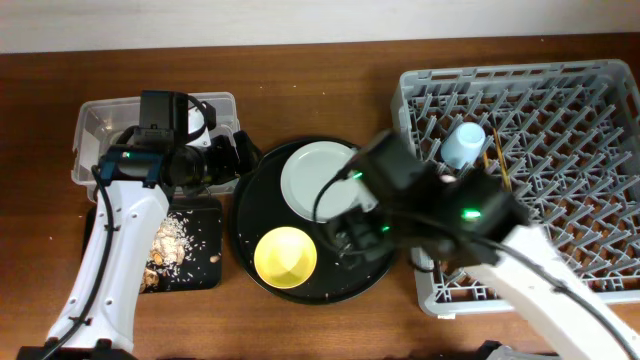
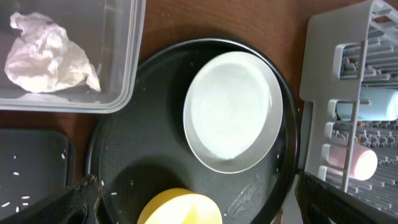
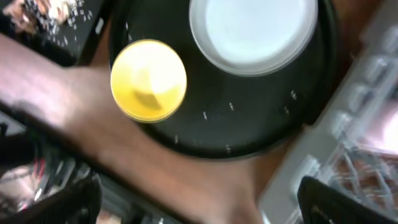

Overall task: Sort waste into correct bins and load items into the dishwasher rack
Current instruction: 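Reach the right gripper to the yellow bowl rim and grasp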

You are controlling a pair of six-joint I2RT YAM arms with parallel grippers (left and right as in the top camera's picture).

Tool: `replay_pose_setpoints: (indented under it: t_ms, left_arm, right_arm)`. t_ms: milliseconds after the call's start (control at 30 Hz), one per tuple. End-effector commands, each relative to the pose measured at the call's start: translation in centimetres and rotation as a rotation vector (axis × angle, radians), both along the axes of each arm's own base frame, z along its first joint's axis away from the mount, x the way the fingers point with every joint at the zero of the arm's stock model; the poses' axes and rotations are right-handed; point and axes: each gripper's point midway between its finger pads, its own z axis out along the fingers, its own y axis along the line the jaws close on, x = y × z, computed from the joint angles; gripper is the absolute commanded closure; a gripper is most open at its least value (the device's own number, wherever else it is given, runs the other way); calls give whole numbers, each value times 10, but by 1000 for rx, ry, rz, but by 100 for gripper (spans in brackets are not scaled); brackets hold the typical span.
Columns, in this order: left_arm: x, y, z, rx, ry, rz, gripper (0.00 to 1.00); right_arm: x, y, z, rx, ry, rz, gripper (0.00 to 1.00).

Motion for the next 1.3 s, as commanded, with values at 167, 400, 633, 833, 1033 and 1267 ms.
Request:
replay_pose_setpoints:
  t_ms: [167, 400, 633, 833, 1033, 1267]
  left_arm:
    - [0, 1, 1, 9, -8, -8, 1]
    - [0, 1, 1, 9, -8, -8, 0]
    - [0, 1, 1, 9, -8, -8, 1]
    - [0, 1, 1, 9, -7, -8, 1]
    - [0, 1, 1, 9, -7, -8, 1]
    - [0, 1, 1, 9, -8, -8, 1]
  right_arm:
    - [-1, 65, -87, 77, -88, 215, 2]
    - [20, 88, -156, 4, -37, 217, 20]
    - [28, 87, -218, -103, 29, 205, 27]
    - [26, 85, -219, -111, 38, 205, 79]
    - [33, 90, -204, -84, 10, 199, 96]
    - [71, 68, -117, 22, -103, 89, 96]
